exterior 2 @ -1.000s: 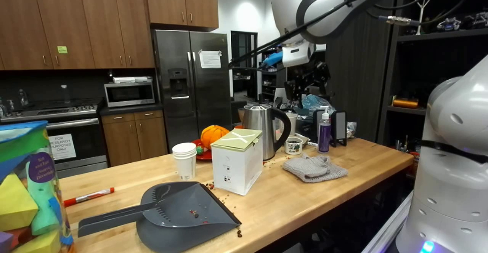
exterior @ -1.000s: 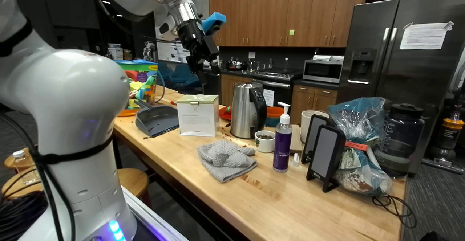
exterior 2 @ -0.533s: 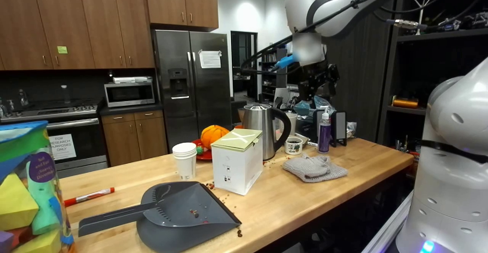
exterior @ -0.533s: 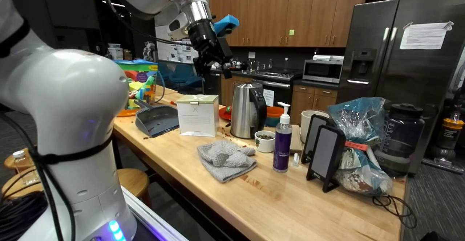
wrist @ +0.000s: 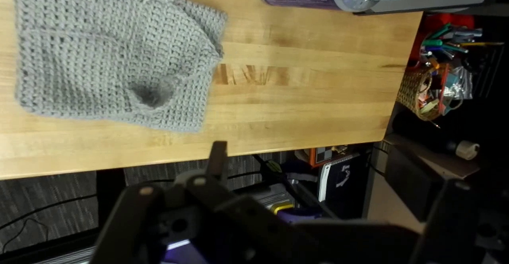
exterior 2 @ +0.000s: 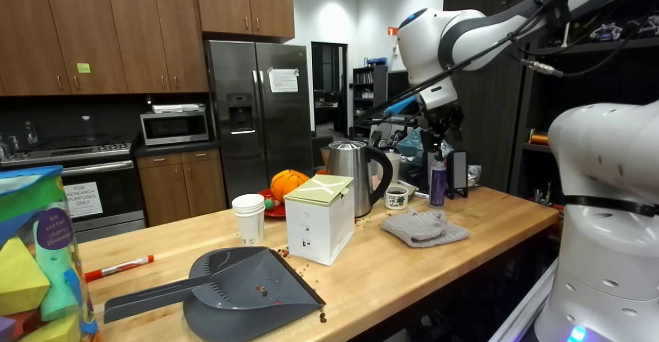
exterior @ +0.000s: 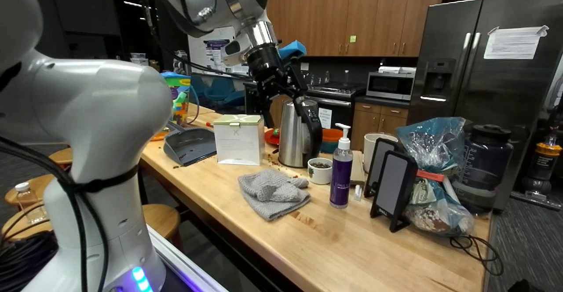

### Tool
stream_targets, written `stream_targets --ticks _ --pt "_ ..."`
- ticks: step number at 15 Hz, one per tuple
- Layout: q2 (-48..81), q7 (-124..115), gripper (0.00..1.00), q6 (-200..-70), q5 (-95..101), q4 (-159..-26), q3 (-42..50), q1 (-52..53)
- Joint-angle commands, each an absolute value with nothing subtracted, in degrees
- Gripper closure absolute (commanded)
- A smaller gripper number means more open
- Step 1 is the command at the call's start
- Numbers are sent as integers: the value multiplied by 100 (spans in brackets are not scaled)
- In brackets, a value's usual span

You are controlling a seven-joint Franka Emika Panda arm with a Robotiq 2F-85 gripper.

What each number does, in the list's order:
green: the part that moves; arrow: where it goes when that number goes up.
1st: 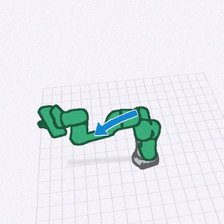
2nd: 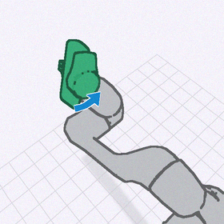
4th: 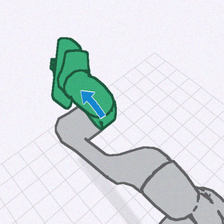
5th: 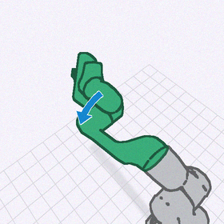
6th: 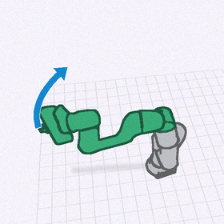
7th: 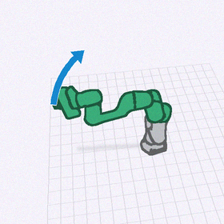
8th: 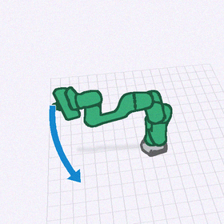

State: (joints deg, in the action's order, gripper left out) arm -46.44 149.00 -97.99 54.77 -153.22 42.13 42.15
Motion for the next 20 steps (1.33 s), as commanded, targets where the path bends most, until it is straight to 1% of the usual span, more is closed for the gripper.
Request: stream_targets --ticks 1,3,4,20 --pt "-5535 14899 0 -9362 5939 -15295 4774 4513" --pt "-5740 14899 0 -9356 5987 -15269 4791 4354" --pt "-5302 14900 0 -9495 5876 -15281 4767 4419" --pt "-5321 14906 0 -9487 5879 -15313 4779 4421"
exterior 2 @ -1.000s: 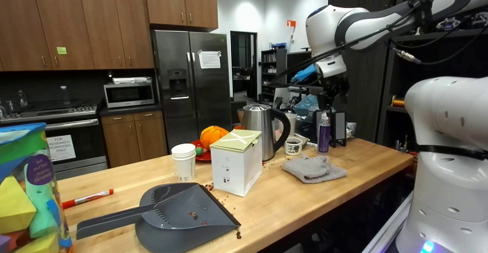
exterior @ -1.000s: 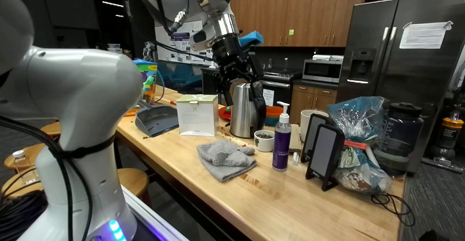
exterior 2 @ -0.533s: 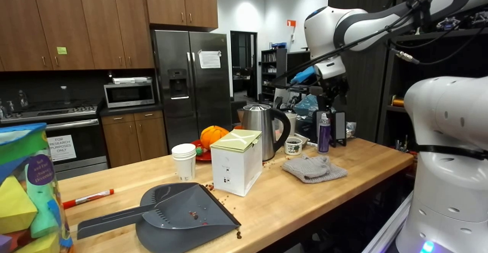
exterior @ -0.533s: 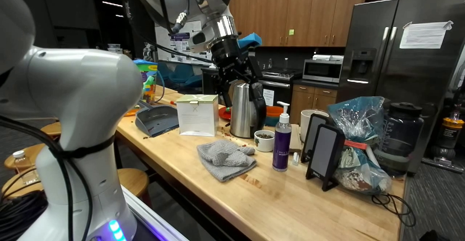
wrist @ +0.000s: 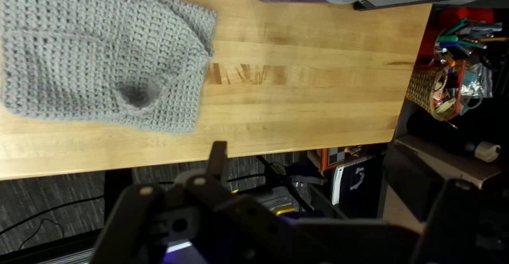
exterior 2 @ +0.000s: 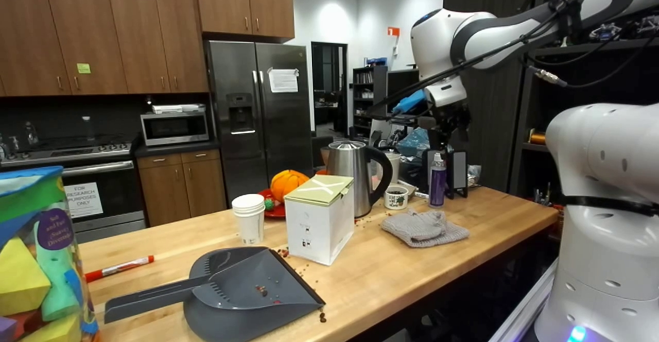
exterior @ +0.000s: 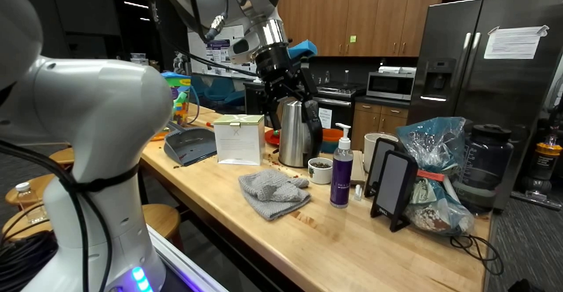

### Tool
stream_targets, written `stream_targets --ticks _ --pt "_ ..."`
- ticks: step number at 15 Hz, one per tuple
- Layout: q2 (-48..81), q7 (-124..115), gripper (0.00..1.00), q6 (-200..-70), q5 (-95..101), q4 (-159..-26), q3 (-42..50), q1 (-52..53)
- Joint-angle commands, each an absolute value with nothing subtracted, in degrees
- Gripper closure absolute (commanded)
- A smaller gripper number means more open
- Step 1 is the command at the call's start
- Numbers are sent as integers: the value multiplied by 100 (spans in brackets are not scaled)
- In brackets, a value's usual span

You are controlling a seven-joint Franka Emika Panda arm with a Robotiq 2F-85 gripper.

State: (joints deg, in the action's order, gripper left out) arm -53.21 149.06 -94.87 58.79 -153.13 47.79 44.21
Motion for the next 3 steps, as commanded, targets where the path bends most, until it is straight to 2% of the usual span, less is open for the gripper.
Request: stream_targets --ticks 1,3 --pt "-5322 14906 0 -9487 5879 -15313 4779 4421" --pt "-5321 14906 0 -9487 5879 -15313 4779 4421"
